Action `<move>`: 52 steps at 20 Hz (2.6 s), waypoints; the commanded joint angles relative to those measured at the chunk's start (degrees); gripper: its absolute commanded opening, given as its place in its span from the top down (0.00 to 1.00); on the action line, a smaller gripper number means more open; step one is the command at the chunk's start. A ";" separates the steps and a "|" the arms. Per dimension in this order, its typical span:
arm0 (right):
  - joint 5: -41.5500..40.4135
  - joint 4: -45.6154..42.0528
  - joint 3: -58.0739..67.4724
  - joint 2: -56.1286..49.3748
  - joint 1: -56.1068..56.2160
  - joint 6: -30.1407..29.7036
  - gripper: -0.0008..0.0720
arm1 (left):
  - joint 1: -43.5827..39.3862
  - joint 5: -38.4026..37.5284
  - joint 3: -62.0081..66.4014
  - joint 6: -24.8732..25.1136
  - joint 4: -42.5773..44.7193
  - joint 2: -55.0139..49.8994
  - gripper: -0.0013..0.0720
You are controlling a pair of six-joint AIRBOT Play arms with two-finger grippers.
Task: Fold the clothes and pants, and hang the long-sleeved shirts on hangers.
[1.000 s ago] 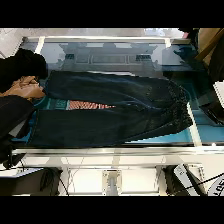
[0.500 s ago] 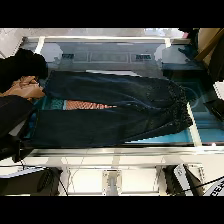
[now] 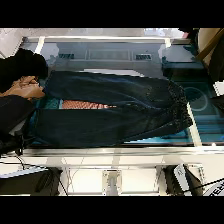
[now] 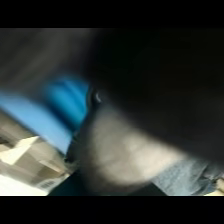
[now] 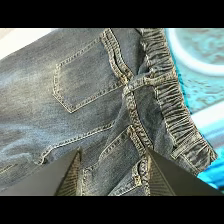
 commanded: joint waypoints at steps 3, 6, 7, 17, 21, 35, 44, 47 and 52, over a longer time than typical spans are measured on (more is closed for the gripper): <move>0.96 -3.58 3.98 1.31 -2.95 0.35 0.36 | -4.15 1.05 0.11 0.72 -1.49 0.17 0.96; 6.05 -9.38 -1.11 2.54 -13.53 0.39 0.36 | -3.74 1.09 0.17 2.25 -1.46 0.92 0.96; 5.77 -8.26 -5.16 2.45 -16.98 0.37 0.36 | -3.74 1.14 0.17 2.91 -1.49 1.22 0.96; -9.99 14.40 -32.74 -8.31 -19.43 -9.42 0.21 | -3.78 2.10 0.15 3.28 -2.56 1.81 0.96; -17.22 14.45 -32.81 -13.66 -11.89 -9.57 0.22 | -3.78 2.21 0.15 3.28 -2.54 1.81 0.96; -30.32 24.74 -32.74 -19.23 -1.55 -13.62 0.93 | -3.78 2.99 0.22 3.34 -4.26 1.99 0.97; -9.86 -3.72 -29.55 1.03 -17.14 -5.73 0.93 | -3.72 0.94 0.63 -0.83 0.11 21.94 0.97; -8.76 -2.89 -28.50 10.27 -27.52 -6.43 0.93 | -3.74 0.85 0.70 -4.31 2.25 30.75 0.97; -1.36 -5.55 -17.31 12.11 -23.47 -4.26 0.93 | -4.15 -0.55 8.22 -8.92 -1.49 38.82 0.97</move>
